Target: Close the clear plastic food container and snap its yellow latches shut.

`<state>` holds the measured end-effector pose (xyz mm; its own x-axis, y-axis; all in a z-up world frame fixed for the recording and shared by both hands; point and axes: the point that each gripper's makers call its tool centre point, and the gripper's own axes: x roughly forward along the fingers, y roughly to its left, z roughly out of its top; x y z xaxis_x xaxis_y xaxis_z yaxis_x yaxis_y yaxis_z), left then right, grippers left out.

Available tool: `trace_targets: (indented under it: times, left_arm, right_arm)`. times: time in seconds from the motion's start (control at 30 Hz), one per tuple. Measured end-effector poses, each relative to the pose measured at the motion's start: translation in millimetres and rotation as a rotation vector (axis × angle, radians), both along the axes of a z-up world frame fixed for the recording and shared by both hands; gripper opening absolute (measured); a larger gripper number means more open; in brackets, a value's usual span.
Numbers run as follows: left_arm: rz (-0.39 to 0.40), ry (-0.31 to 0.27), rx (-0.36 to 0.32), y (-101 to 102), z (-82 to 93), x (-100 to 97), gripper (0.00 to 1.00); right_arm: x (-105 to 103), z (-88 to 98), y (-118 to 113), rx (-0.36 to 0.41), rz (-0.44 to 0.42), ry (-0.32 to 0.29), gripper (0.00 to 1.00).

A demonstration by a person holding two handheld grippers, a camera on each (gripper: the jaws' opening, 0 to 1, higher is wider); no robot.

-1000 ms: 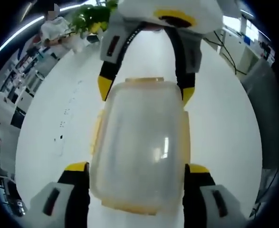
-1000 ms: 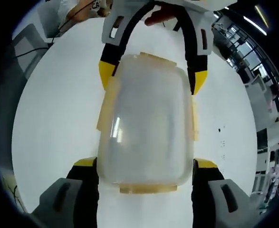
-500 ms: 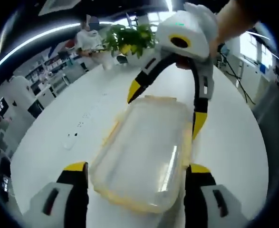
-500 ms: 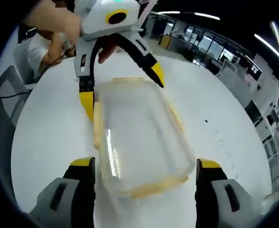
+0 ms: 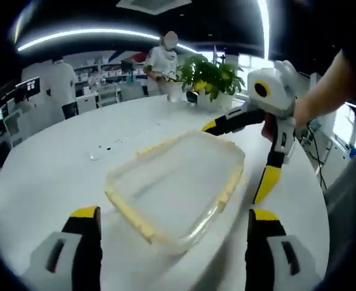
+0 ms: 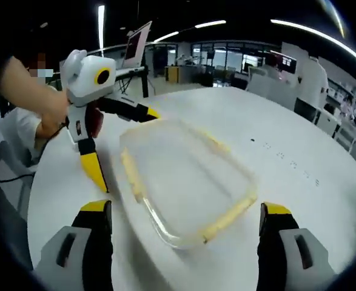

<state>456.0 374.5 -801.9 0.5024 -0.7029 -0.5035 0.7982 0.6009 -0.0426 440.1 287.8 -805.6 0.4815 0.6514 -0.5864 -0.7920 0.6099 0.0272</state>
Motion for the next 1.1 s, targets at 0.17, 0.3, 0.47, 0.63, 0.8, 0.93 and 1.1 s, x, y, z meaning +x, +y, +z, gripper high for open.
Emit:
trace_targets:
  times: [0.17,0.3,0.47,0.63,0.8,0.93,1.1]
  left_arm:
    - [0.008,0.005,-0.014,-4,1.3,-8.6,0.99]
    - [0.031,0.005,-0.035,-1,4.5,-7.8,0.97]
    - [0.054,0.009,-0.041,4,3.3,-7.3,0.96]
    - [0.064,0.017,-0.025,8,1.1,-14.6,0.94]
    - [0.092,0.016,-0.042,16,6.0,-18.0,0.89]
    - [0.125,0.018,-0.054,24,7.2,-19.2,0.86]
    - [0.185,0.015,-0.088,39,16.9,-28.1,0.86]
  right_arm:
    - [-5,-6.3,-2,0.007,-0.020,0.013,1.00]
    - [-6,-3.3,-3,0.023,-0.038,0.012,1.00]
    - [-7,-1.3,-9,0.044,-0.082,0.015,0.99]
    - [-15,-3.2,-16,0.044,-0.112,0.031,0.96]
    - [-23,3.8,-23,0.071,-0.163,0.024,0.94]
    - [-29,13.0,-29,0.062,-0.204,-0.024,0.91]
    - [-42,24.5,-35,0.076,-0.258,-0.044,0.87]
